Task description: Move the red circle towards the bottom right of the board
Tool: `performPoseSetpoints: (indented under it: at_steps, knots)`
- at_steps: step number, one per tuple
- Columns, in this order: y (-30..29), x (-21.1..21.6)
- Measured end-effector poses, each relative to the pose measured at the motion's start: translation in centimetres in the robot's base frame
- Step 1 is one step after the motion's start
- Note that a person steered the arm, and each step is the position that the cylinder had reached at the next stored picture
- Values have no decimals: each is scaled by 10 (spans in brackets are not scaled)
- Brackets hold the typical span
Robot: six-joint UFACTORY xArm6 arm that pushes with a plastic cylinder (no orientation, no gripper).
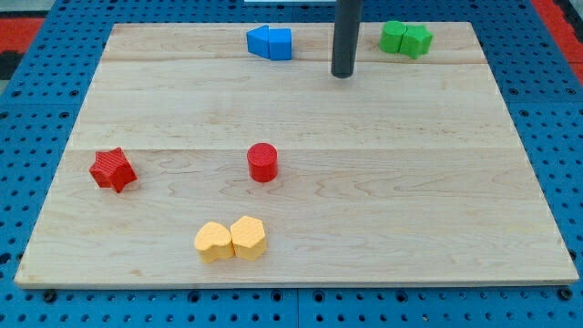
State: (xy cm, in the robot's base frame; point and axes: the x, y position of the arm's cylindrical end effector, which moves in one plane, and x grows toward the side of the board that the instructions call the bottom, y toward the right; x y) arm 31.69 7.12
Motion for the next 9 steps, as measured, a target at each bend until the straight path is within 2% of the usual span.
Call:
performPoseSetpoints:
  at_steps: [2, 3, 5, 6, 7, 8, 9]
  knots:
    - [-117, 48]
    - [-133, 98]
    - [-137, 159]
    - [-85, 171]
    - [-10, 175]
    - [36, 179]
    - [39, 195]
